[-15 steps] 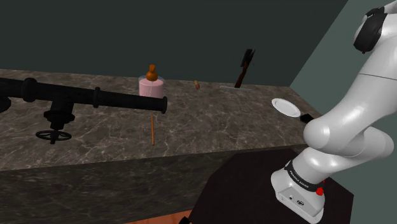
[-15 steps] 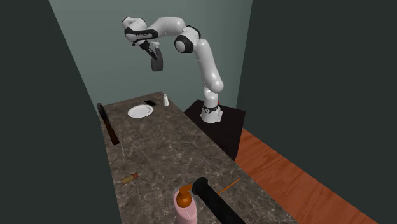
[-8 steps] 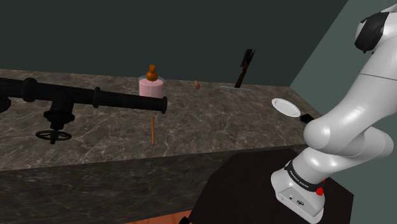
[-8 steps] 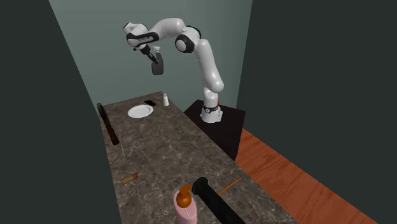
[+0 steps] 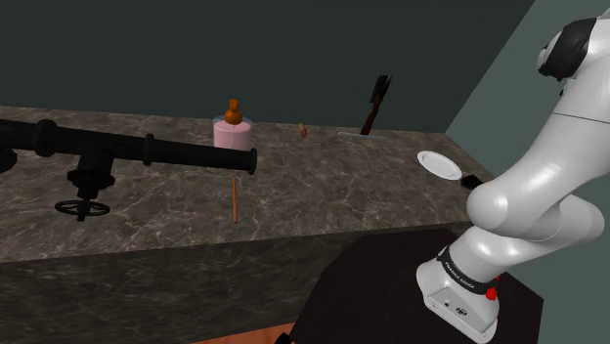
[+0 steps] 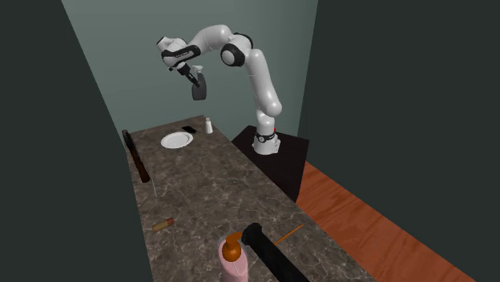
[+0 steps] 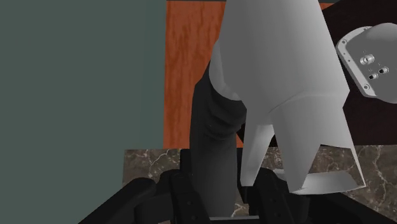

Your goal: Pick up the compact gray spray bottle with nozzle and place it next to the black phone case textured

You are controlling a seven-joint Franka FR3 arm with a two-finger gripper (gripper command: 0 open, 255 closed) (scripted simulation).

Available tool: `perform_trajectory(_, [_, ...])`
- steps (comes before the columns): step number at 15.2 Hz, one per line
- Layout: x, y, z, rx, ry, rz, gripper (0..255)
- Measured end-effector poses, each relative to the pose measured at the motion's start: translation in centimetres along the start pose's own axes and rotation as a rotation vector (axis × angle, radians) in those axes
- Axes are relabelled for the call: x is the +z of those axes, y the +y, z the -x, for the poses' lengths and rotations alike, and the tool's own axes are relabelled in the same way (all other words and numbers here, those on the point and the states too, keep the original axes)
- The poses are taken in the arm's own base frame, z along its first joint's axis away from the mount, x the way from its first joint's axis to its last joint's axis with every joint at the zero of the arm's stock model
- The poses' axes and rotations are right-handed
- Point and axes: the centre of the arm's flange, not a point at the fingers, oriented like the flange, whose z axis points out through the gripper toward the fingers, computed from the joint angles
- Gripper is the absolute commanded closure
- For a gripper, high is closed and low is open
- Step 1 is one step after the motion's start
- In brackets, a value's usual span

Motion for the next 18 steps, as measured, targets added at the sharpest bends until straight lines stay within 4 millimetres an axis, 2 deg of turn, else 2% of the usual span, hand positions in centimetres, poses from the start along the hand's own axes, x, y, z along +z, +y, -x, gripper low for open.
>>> perform_trajectory(18, [8.1, 0.1, -5.0, 0.0, 0.0, 0.0, 255])
